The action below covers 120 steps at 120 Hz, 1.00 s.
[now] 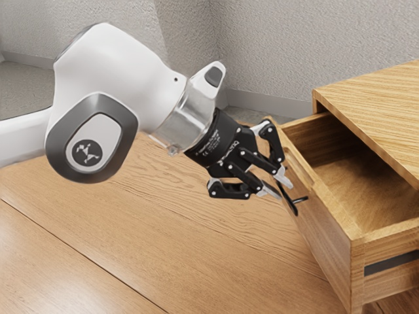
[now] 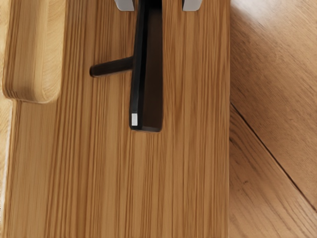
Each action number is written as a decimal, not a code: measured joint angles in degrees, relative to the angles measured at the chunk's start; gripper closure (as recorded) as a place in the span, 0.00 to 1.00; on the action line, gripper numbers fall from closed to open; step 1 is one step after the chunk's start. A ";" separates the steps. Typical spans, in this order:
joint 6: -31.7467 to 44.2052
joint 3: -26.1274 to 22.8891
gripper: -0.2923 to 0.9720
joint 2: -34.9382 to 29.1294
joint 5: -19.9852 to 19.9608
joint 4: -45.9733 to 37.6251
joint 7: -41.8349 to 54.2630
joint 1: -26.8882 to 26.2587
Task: Pull the drawer handle with one arm to open the drawer
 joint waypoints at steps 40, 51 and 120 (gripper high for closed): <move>-0.11 -6.95 0.75 -3.12 0.01 -4.54 -0.10 8.20; -0.10 -8.38 0.75 -3.65 0.00 -5.34 -0.12 10.03; -6.61 -37.91 0.45 -13.27 -3.10 -10.69 -1.35 46.97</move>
